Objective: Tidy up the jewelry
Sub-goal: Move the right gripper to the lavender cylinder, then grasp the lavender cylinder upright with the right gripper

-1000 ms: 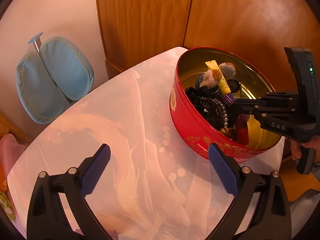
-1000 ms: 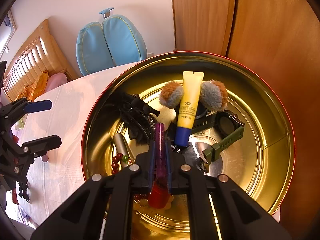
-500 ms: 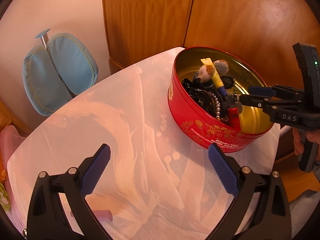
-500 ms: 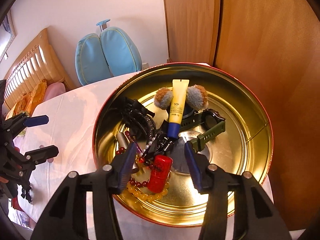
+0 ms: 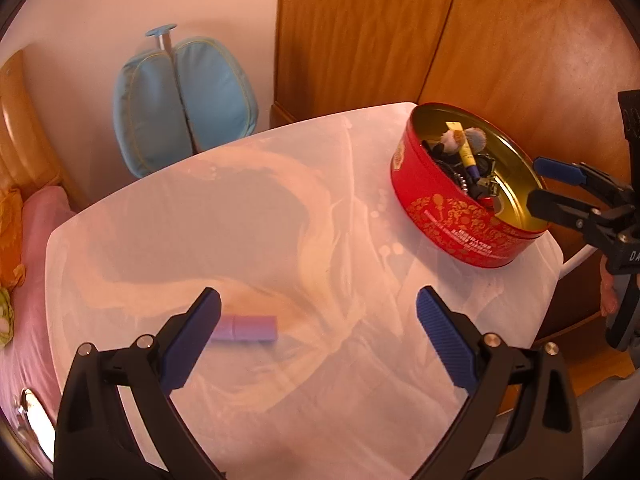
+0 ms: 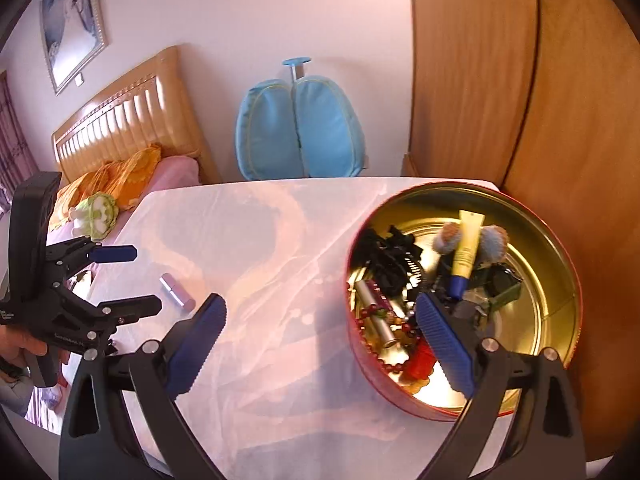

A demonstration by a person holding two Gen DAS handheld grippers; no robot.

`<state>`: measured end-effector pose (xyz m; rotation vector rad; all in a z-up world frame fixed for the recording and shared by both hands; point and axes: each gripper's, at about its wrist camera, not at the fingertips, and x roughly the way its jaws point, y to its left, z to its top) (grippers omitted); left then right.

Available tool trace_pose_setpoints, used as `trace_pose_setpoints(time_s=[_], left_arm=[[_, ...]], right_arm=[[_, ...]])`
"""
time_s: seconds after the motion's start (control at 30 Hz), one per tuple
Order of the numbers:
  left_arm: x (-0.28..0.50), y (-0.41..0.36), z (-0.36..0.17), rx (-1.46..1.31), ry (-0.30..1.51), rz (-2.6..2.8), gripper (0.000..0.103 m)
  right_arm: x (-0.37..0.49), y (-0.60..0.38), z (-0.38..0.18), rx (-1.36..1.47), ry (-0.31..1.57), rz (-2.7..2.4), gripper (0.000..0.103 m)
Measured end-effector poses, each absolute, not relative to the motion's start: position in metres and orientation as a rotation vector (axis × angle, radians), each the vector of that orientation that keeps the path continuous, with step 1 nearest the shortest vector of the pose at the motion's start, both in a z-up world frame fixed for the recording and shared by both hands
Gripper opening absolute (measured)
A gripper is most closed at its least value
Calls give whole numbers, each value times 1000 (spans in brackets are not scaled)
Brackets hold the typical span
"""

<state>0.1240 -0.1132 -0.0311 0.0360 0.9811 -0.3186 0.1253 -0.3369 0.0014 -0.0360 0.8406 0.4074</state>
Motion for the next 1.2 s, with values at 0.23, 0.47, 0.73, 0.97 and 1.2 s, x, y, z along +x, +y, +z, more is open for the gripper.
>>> trace_pose_setpoints(time_s=[0.23,0.47,0.73,0.97,1.2], left_arm=[[87,-51,-46,-37,1028,-191,95],[58,-2,-64,-104,1061,-115,95],[39,45,-88,-126,1101,-76,95],[44,72,-97,-177,1106,-69,95],[51,74,-99,-165,1108,-91,95]], right_arm=[[120,-265,-14,-129,881,558,97],[118,-192,-46,-249,948,678,97],[143,-123,-103,-339,1011,697,96],[152,-95,-121,-400,1001,678,85],[148,-94,-125,-394,1044,699,25]])
